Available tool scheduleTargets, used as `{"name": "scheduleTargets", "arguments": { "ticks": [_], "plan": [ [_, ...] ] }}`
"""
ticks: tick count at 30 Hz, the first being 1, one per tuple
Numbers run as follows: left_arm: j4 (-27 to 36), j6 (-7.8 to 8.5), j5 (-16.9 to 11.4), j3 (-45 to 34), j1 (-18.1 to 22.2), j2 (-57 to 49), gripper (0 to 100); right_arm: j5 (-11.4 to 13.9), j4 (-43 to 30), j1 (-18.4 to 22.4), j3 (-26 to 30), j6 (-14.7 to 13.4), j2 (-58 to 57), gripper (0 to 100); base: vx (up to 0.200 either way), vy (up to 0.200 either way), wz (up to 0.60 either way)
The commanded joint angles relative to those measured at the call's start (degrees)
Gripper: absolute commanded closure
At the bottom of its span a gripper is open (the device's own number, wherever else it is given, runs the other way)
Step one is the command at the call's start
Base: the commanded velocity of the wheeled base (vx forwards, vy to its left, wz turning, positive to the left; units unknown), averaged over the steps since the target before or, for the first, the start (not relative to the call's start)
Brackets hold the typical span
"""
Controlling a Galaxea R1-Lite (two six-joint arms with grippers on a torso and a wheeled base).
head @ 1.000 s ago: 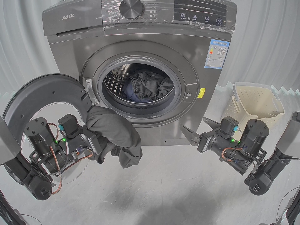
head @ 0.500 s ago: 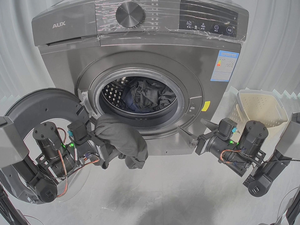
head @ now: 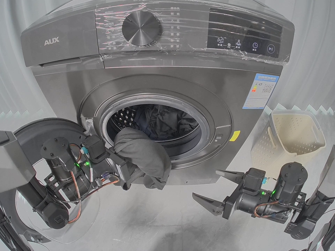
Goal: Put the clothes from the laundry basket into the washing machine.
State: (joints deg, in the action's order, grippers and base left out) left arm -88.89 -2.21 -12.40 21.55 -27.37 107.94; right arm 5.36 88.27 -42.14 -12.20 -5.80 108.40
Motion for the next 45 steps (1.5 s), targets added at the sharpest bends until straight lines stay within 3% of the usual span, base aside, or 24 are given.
{"name": "scheduleTargets", "arguments": {
  "ticks": [1, 4, 8, 13, 19, 26, 30, 36, 45],
  "plan": [
    [0.0, -0.87, 1.7, 3.2, -3.0, 2.9, 100, 0.6, 0.1, -2.2, 2.7, 0.6, -3.9, 0, 0.000, 0.000, 0.00],
    [0.0, -0.34, 1.7, 7.3, -3.4, 6.1, 100, 0.5, 0.1, -2.3, 3.0, 0.8, -5.0, 0, 0.000, 0.000, 0.00],
    [0.0, -1.57, 1.7, 11.3, -3.8, 10.0, 100, 0.5, 0.1, -2.8, 3.1, 0.9, -6.6, 0, 0.000, 0.000, 0.00],
    [0.0, -1.57, 2.2, 17.5, -3.7, 15.6, 100, 0.5, 0.0, -3.1, 3.2, 1.0, -8.2, 0, 0.000, 0.000, 0.00],
    [0.2, -4.82, 3.4, 25.1, -1.6, 21.4, 100, 0.5, 0.1, -3.1, 3.2, 1.0, -8.2, 0, 0.000, 0.000, 0.00],
    [0.8, -4.91, 6.0, 33.1, -0.3, 27.7, 100, 0.4, 0.0, -3.5, 3.2, 0.9, -7.9, 0, 0.000, 0.000, 0.00],
    [3.0, -4.82, 7.5, 36.0, -0.4, 29.3, 100, 0.4, 0.0, -4.2, 3.2, 0.8, -7.9, 0, 0.000, 0.000, 0.00],
    [9.9, -4.74, 11.7, 48.5, 0.8, 34.7, 100, 0.3, 0.0, -4.6, 3.2, 0.7, -6.8, 0, 0.000, 0.000, 0.00],
    [18.3, -4.82, 12.9, 58.7, 1.3, 36.3, 100, 0.3, 0.0, -4.6, 3.2, 0.7, -6.7, 0, 0.000, 0.000, 0.00]
  ]
}}
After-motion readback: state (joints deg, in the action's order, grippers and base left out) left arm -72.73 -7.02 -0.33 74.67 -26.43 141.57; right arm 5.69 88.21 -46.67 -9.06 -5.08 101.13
